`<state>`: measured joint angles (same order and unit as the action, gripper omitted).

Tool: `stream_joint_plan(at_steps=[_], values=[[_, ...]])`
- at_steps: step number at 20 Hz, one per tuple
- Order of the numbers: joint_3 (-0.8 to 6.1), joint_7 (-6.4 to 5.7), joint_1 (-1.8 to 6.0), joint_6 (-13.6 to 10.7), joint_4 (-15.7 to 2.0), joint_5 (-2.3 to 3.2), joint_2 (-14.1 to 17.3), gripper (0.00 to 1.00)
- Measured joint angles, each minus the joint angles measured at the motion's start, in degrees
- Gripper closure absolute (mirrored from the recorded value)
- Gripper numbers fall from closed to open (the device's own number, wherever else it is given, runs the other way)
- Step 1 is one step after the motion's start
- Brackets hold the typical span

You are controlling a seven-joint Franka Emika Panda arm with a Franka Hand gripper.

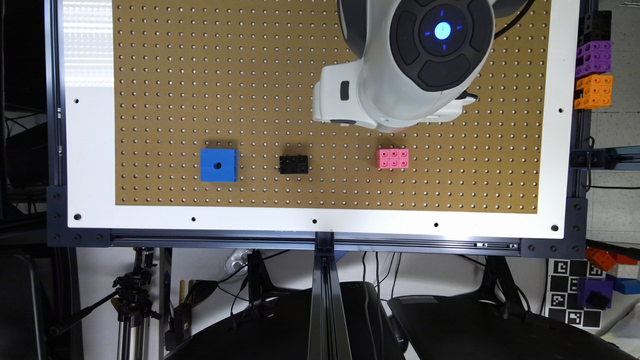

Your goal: Pick up pink block.

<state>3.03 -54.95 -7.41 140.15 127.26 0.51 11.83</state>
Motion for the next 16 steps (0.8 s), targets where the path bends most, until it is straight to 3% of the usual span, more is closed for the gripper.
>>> stream_joint_plan(at_steps=[4,7,13,16], values=[[0.12,0.00,-0.03,0.0,-0.59,-0.10,0.1,0.00],[0.54,-0.04,-0.05,0.0,-2.64,-0.19,1.1,0.00],[1.38,-0.27,-0.10,0.0,-10.23,-0.19,7.4,0.00],[2.31,-1.11,-0.19,-0.2,-14.11,-0.19,10.5,0.00]])
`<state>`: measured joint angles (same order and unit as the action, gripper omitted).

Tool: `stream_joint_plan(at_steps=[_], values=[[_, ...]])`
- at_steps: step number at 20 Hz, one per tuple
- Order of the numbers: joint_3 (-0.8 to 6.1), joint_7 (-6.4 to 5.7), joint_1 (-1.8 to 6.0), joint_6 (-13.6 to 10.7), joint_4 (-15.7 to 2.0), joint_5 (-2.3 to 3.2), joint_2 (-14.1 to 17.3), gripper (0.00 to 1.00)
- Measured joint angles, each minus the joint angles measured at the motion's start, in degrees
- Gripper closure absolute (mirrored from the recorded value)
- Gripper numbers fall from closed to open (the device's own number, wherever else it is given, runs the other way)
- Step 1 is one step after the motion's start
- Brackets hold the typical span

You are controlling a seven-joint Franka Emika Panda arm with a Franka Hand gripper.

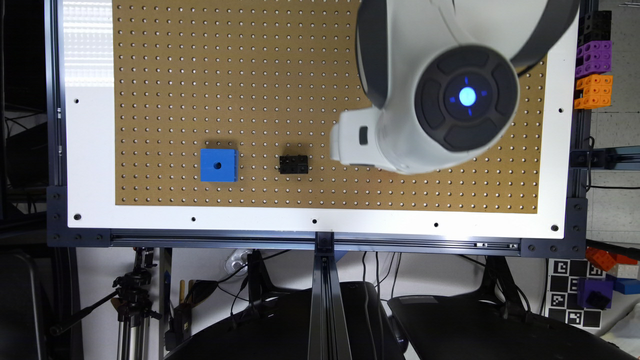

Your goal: Pick up pink block.

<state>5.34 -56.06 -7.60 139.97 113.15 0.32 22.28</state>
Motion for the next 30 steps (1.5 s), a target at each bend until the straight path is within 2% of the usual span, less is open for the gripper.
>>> stream_joint_plan(at_steps=[3,5,20,25,30], values=[[1.20,-1.52,-0.38,-0.7,-3.21,0.09,2.2,0.00],[1.45,-1.80,-0.45,-1.0,-3.93,0.09,2.7,0.00],[1.46,-1.83,-0.28,-0.8,-3.99,0.09,4.4,0.00],[1.23,-1.83,-0.12,1.3,-4.05,0.18,7.1,0.00],[1.13,-1.83,-0.10,1.5,-4.09,0.18,7.9,0.00]])
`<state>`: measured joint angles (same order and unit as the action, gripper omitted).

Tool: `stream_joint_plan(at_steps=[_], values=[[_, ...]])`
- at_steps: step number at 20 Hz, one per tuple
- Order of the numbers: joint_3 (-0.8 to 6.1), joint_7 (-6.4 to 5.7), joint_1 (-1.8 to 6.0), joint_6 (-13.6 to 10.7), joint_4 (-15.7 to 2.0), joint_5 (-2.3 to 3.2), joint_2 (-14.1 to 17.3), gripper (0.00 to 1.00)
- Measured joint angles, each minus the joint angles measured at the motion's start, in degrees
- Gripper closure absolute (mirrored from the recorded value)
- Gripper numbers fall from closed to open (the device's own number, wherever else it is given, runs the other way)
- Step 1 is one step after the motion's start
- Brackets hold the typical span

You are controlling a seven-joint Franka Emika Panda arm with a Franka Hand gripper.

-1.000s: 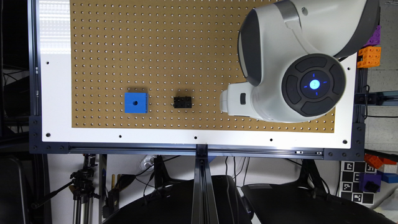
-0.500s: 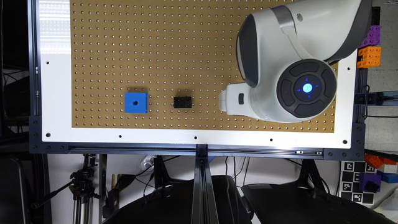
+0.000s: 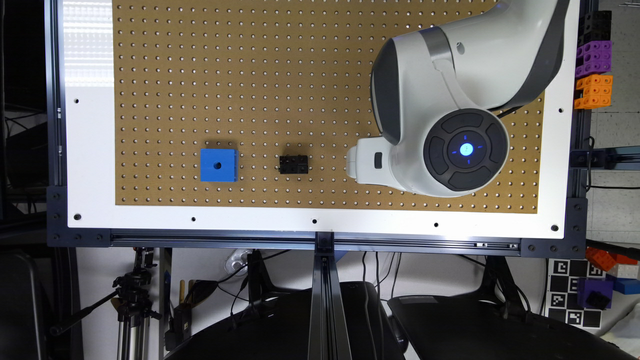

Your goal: Pick up pink block.

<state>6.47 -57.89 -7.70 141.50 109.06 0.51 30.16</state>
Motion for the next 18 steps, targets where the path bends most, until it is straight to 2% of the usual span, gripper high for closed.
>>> stream_joint_plan(at_steps=[6,11,18], values=[[-0.05,0.00,0.00,1.2,-0.03,0.00,1.5,0.00],[-0.12,0.00,0.00,4.1,-0.10,0.04,4.2,0.00],[-0.15,0.00,-0.01,4.5,-0.20,0.04,4.9,0.00]])
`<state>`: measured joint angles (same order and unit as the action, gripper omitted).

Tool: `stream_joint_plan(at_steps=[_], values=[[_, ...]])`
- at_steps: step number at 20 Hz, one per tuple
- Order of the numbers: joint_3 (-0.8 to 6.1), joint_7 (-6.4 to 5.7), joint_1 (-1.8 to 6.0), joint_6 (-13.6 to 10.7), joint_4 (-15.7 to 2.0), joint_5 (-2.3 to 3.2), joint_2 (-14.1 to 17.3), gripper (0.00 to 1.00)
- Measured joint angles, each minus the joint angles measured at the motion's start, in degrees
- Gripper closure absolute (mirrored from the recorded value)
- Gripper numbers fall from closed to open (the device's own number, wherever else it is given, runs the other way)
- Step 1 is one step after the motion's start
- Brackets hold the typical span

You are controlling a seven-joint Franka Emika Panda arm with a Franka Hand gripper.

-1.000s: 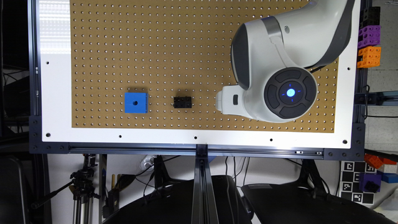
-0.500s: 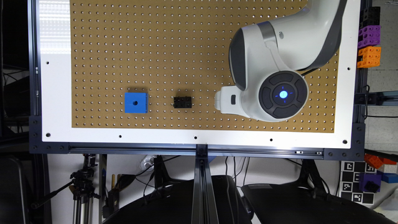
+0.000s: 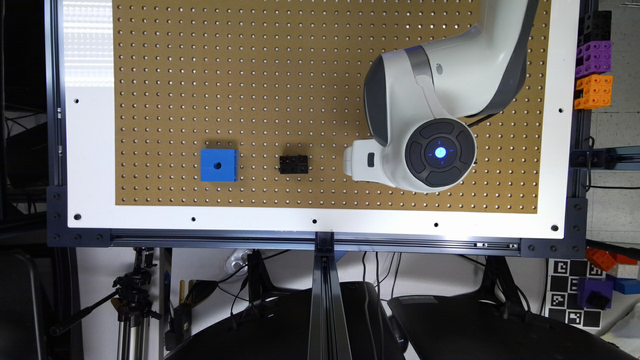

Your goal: Pick up pink block.

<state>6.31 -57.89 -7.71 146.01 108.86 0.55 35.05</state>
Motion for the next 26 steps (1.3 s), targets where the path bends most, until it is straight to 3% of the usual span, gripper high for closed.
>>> stream_joint_plan(at_steps=[3,4,18,26], values=[[-0.01,0.00,0.00,0.0,-0.01,0.00,0.2,0.00],[-0.01,0.00,0.00,0.0,-0.03,0.00,0.2,1.00],[-0.10,0.00,0.00,-0.5,-0.01,0.10,-0.3,1.00],[-0.11,0.00,0.00,-6.3,0.01,0.10,-5.8,1.00]])
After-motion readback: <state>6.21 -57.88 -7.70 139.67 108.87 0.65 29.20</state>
